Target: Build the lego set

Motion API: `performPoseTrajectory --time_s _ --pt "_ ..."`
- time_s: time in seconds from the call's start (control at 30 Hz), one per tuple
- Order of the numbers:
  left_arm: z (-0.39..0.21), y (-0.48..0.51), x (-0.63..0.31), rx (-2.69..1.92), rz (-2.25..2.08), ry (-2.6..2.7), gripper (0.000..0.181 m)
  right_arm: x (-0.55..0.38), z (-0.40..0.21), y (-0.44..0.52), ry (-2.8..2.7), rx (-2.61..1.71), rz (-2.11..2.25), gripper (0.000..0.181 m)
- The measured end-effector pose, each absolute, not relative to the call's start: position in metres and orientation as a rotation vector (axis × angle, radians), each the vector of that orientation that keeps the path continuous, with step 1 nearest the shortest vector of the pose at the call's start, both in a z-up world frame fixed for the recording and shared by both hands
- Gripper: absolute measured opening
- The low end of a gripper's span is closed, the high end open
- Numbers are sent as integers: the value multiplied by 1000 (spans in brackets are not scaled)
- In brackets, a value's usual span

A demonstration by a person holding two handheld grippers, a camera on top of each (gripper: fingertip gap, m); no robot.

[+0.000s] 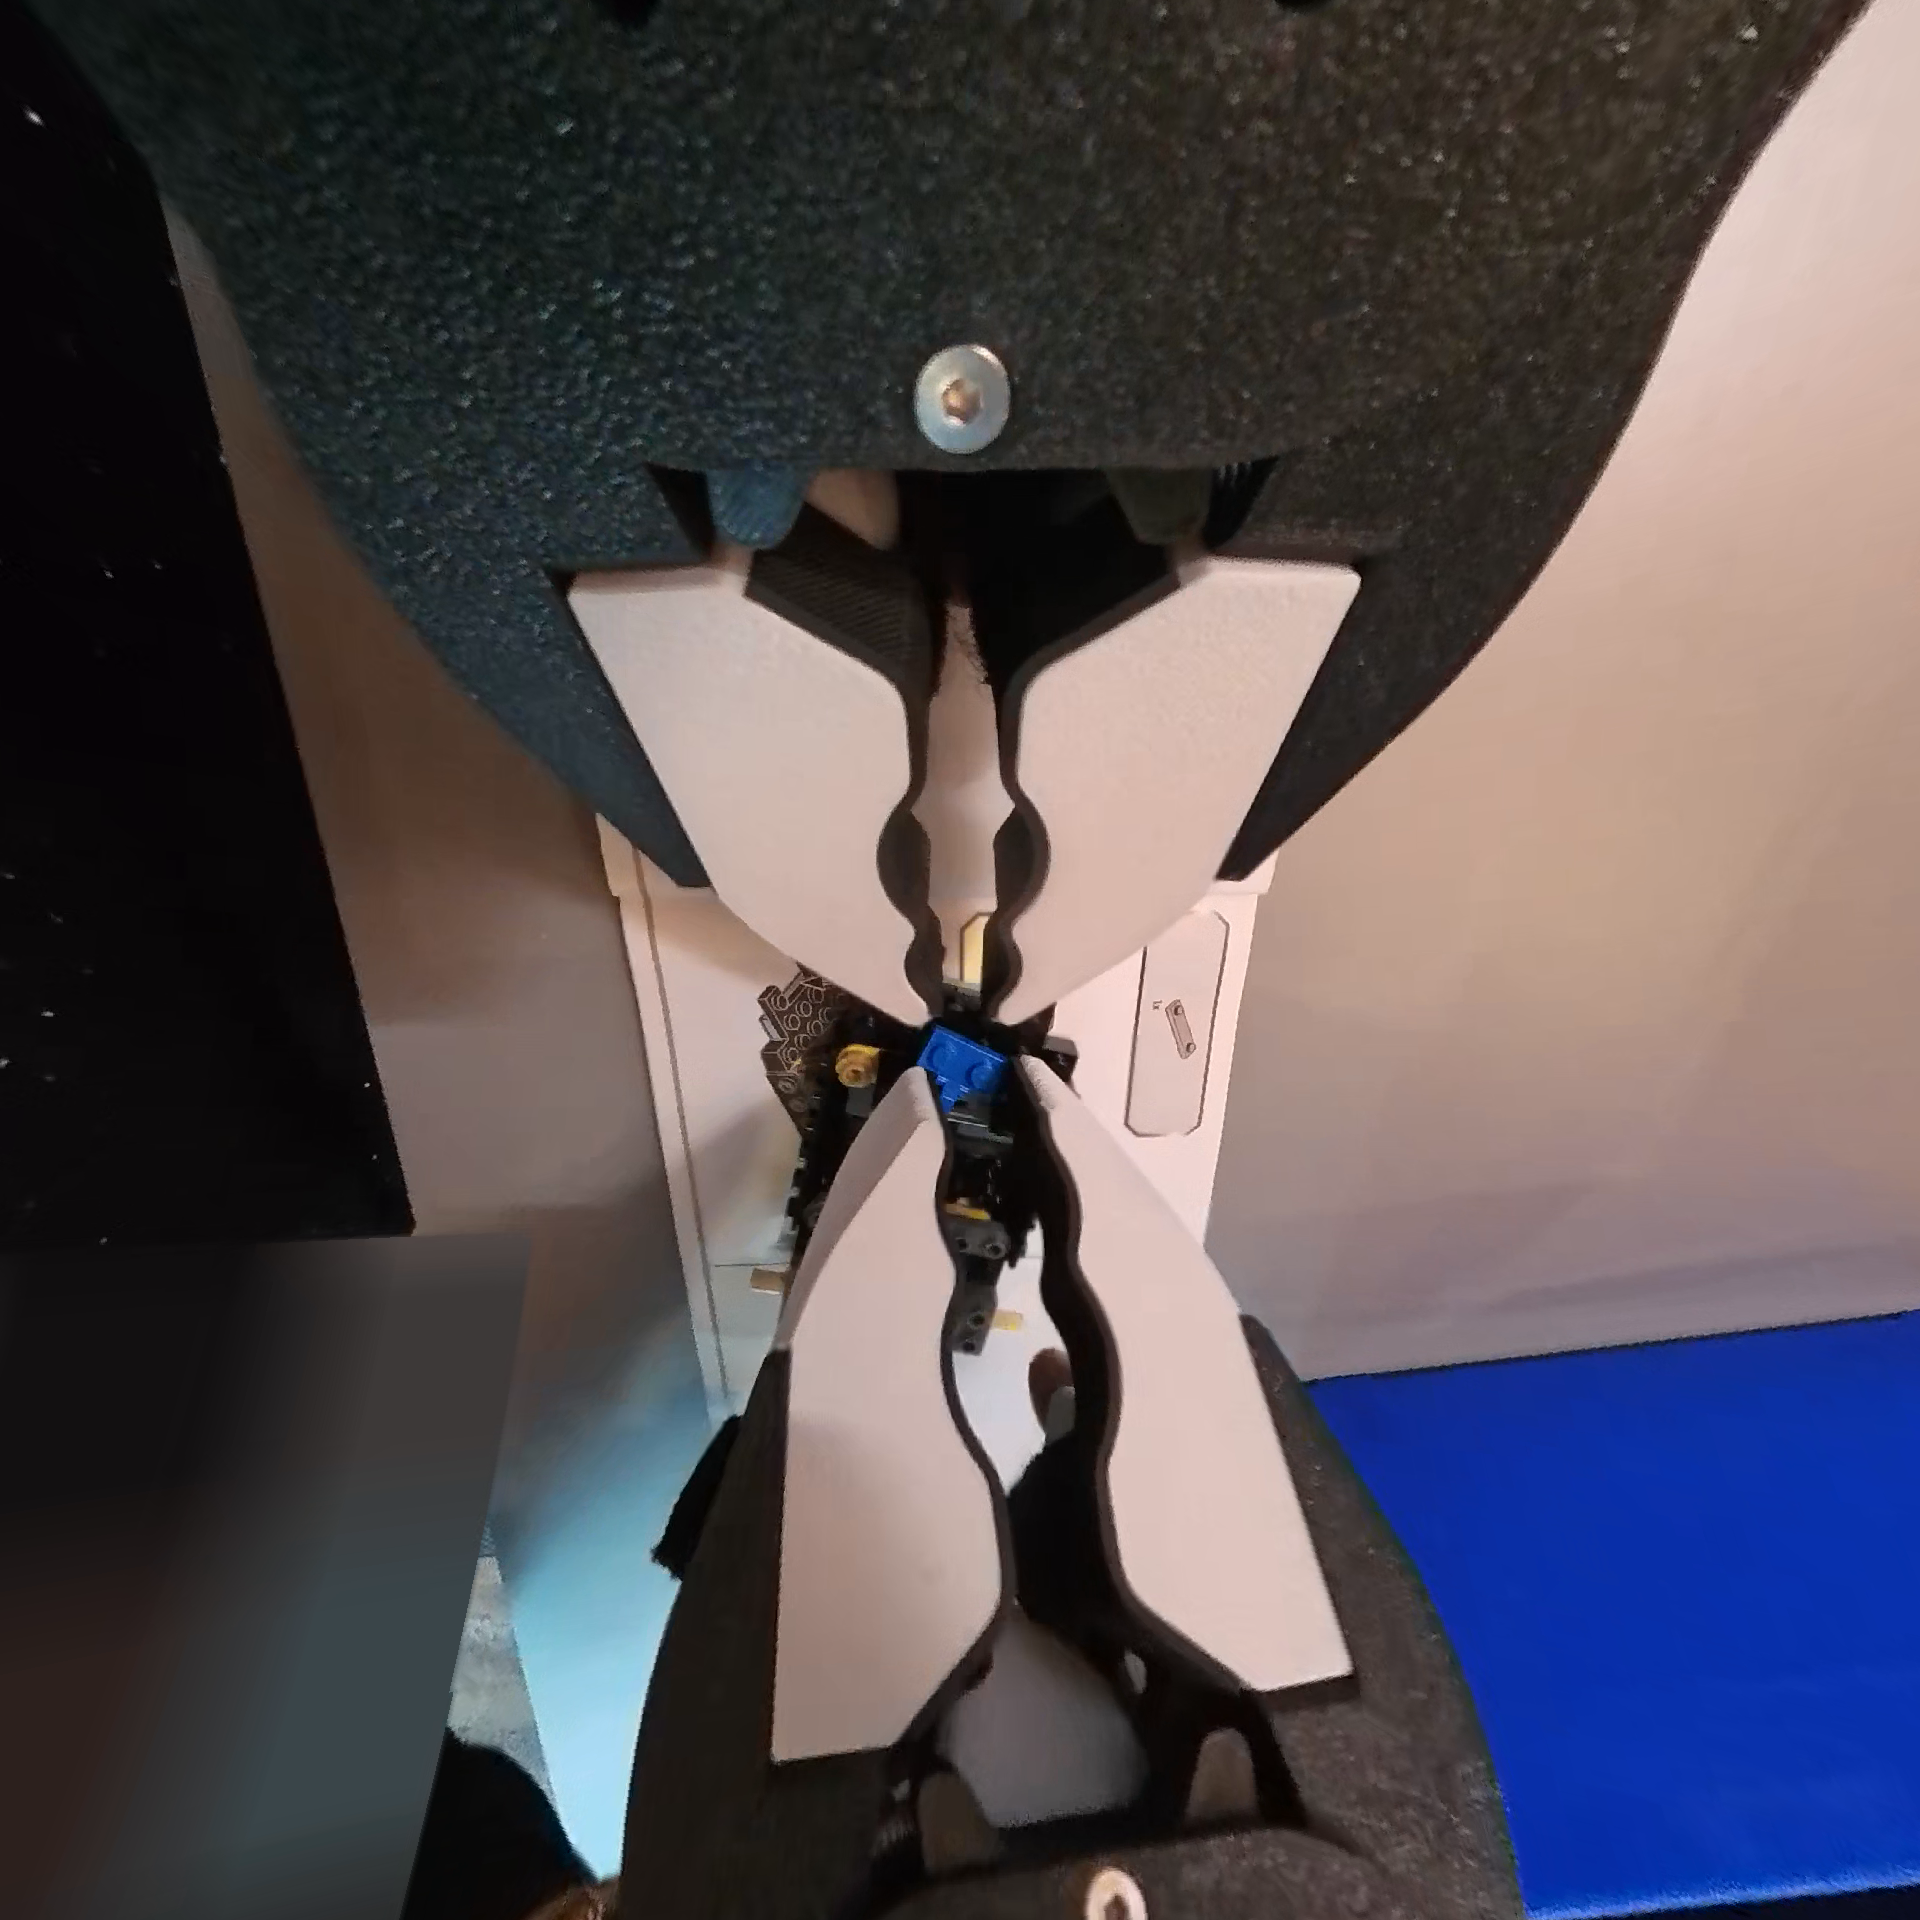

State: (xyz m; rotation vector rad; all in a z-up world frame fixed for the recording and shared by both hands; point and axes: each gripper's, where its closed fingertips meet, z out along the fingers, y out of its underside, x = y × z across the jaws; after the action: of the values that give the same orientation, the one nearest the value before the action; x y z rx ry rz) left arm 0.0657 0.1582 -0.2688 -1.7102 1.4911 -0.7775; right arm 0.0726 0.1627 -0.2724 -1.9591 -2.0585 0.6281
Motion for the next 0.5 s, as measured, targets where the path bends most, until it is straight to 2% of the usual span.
performPoseTrajectory --time_s 0.5 --pt "-278 152 76 -1696 -730 1594 7 75 -274 166 -2187 -1993 547 16"
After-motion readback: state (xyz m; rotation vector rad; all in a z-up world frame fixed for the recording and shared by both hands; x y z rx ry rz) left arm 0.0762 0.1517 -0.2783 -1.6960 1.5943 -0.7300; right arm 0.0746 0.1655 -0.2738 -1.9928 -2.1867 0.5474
